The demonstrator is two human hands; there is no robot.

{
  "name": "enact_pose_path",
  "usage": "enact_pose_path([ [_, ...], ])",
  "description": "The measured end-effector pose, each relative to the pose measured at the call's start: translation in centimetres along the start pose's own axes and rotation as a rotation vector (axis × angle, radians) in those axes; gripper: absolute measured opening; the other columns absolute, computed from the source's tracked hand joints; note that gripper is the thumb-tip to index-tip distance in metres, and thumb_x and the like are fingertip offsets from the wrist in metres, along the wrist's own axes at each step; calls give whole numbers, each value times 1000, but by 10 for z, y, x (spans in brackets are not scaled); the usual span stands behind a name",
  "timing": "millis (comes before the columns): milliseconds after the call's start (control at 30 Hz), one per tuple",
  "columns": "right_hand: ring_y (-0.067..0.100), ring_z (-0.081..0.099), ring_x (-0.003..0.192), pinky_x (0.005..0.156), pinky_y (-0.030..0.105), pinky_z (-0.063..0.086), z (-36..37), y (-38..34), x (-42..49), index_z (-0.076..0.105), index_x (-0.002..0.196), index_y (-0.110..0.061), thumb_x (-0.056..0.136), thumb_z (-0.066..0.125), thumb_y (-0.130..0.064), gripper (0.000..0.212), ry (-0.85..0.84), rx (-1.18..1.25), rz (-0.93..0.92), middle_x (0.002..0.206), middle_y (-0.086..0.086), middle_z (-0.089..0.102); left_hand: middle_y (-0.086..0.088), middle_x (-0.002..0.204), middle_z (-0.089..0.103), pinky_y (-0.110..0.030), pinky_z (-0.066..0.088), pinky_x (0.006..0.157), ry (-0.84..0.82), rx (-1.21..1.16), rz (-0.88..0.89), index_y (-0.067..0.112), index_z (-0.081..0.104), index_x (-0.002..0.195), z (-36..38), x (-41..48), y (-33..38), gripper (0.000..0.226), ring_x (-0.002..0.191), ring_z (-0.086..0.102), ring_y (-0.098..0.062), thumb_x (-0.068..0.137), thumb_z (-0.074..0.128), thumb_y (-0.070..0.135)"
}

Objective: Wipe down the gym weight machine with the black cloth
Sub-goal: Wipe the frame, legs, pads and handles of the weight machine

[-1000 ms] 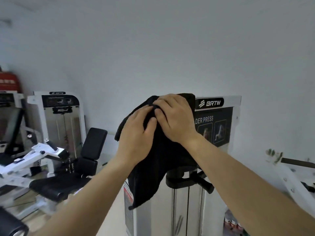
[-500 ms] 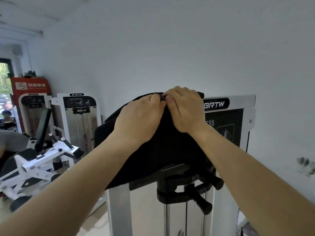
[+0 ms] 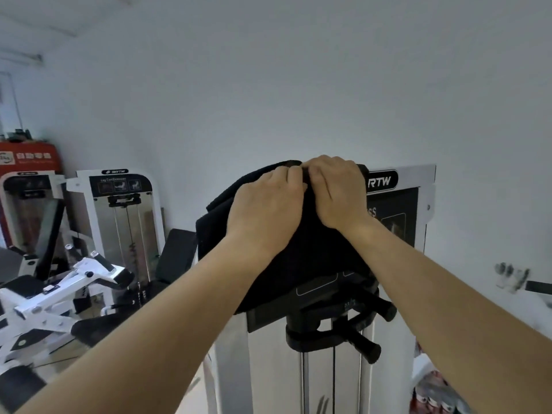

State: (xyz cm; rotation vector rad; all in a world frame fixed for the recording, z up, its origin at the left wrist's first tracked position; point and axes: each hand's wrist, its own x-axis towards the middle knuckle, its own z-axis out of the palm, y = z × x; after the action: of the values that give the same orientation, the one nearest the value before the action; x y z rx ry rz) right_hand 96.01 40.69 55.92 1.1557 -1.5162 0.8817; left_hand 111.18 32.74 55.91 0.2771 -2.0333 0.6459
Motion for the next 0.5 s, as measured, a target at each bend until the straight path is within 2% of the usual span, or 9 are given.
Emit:
enact_pose_path([
  [133, 23, 65, 84, 78, 42, 45, 5, -25, 3, 73, 102, -15, 100, 24, -34, 52, 3, 16, 17, 95, -1, 74, 5, 98, 65, -32, 31, 58, -25, -191, -55, 16, 56, 108, -3, -12, -17, 32, 75, 60, -20, 106, 29, 32],
  [233, 21, 65, 85, 77, 43, 46, 3, -12, 3, 74, 104, -16, 100, 25, -34, 52, -9, 44, -22, 96, -2, 74, 4, 99, 63, -34, 32, 60, -37, -217, -32, 17, 53, 107, -1, -1, -14, 31, 68, 41, -17, 107, 25, 31],
  [367, 20, 66, 82, 73, 42, 48, 2, 18, 5, 74, 100, -18, 102, 25, -37, 53, -24, 78, -52, 89, -4, 73, 3, 82, 60, -33, 26, 51, -11, -14, -4, 19, 45, 94, 2, 15, -2, 31, 56, 34, -22, 107, 21, 34],
  [433, 19, 66, 79, 71, 42, 47, 3, 37, 4, 73, 98, -19, 103, 24, -37, 53, -19, 82, -60, 85, -5, 72, 4, 70, 48, -30, 17, 47, -12, 115, 37, 19, 34, 89, 1, 24, 10, 29, 49, 28, -19, 107, 18, 36],
  [500, 20, 64, 76, 69, 42, 46, 3, 57, 3, 73, 95, -19, 103, 24, -35, 51, -10, 91, -82, 82, -5, 70, 5, 64, 35, -31, 12, 46, -34, 190, 64, 18, 34, 87, 5, 38, 25, 32, 46, 20, -16, 107, 17, 36],
])
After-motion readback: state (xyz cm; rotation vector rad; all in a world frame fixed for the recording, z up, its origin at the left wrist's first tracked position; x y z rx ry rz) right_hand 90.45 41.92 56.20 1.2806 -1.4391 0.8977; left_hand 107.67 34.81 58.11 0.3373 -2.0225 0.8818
